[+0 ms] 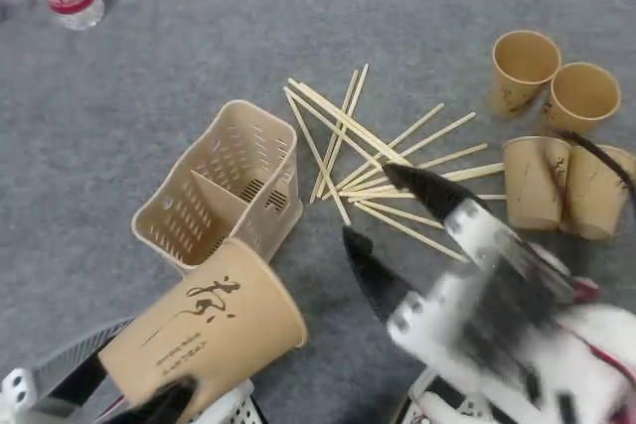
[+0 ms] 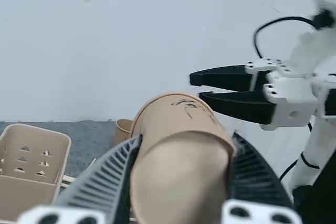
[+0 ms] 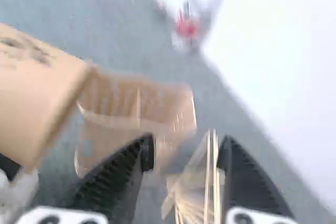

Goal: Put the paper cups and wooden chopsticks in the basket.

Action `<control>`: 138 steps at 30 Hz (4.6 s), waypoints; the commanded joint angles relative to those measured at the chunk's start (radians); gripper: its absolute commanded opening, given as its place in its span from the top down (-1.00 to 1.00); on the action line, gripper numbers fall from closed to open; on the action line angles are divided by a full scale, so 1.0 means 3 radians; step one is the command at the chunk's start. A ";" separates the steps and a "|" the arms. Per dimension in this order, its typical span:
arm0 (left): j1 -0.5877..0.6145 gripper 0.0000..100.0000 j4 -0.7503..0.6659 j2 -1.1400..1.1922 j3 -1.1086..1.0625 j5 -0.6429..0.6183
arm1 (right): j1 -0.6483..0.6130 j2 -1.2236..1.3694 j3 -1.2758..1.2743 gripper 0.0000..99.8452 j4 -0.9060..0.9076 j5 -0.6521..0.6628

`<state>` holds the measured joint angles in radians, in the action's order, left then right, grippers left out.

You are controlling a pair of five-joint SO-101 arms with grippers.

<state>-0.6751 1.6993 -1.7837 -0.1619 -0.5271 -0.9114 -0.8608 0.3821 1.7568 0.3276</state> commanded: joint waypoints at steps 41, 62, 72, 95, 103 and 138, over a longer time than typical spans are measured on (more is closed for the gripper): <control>0.0000 0.97 -0.0276 0.0015 -0.0023 0.0015 | -0.1967 -0.0207 -0.0450 0.40 0.0110 -0.0148; 0.0000 0.97 -0.0834 -0.0133 -0.1036 0.0010 | -0.2084 -0.0217 -0.0450 0.98 0.0069 0.0215; 0.0000 0.86 -0.0823 -0.0133 -0.1066 0.0031 | -0.0882 -0.0120 -0.0445 0.98 -0.0504 0.0363; 0.0005 0.10 -0.0113 -0.0128 -0.1092 -0.0368 | -0.0913 0.0059 -0.0425 0.98 -0.0632 0.0394; 0.0752 0.10 -0.0138 -0.0128 -0.1399 -0.0338 | -0.0141 0.0069 -0.0389 0.98 -0.1031 0.0511; 0.5278 0.11 -0.1831 -0.0133 -0.3598 0.0118 | 0.0105 0.1685 0.0061 0.98 -0.1798 0.0394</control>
<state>0.8961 1.1807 -1.8128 -1.1930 -0.5025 -0.8362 -0.3943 0.2977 1.1784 0.4549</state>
